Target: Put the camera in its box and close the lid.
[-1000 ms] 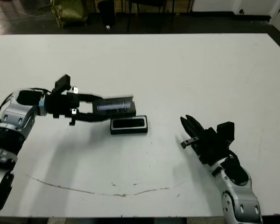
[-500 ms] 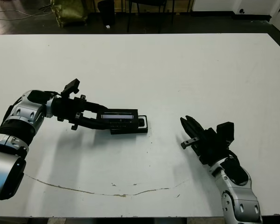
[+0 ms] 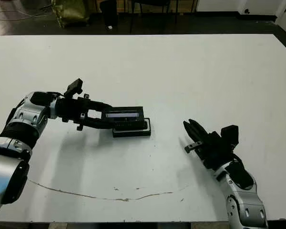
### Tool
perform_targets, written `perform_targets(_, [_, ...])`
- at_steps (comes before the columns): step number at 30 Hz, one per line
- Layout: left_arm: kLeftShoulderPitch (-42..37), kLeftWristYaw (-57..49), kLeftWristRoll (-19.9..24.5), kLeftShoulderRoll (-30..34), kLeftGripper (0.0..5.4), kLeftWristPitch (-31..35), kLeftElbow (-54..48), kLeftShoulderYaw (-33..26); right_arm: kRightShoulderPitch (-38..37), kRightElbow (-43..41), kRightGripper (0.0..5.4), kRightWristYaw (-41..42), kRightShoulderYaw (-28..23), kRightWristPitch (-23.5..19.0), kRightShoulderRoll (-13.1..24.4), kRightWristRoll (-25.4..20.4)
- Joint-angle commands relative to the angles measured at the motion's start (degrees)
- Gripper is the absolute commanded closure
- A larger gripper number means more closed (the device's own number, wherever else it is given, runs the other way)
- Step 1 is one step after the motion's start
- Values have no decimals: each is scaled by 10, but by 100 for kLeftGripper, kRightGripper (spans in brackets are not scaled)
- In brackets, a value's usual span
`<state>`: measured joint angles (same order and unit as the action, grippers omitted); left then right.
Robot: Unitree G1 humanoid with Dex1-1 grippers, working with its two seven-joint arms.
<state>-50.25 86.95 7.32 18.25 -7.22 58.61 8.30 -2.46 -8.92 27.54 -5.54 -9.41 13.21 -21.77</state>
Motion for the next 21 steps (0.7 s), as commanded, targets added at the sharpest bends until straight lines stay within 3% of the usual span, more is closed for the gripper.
perform_targets(1, [7, 15, -10, 4, 317, 13, 15, 2, -4, 1, 540, -4, -2, -7, 6, 4])
perform_targets(12, [21, 21, -11, -8, 317, -5, 41, -5, -5, 8, 540, 2, -1, 24, 10, 26])
perform_targets(21, [30, -5, -21, -22, 317, -18, 51, -1, -4, 9, 540, 9, -4, 3, 11, 3])
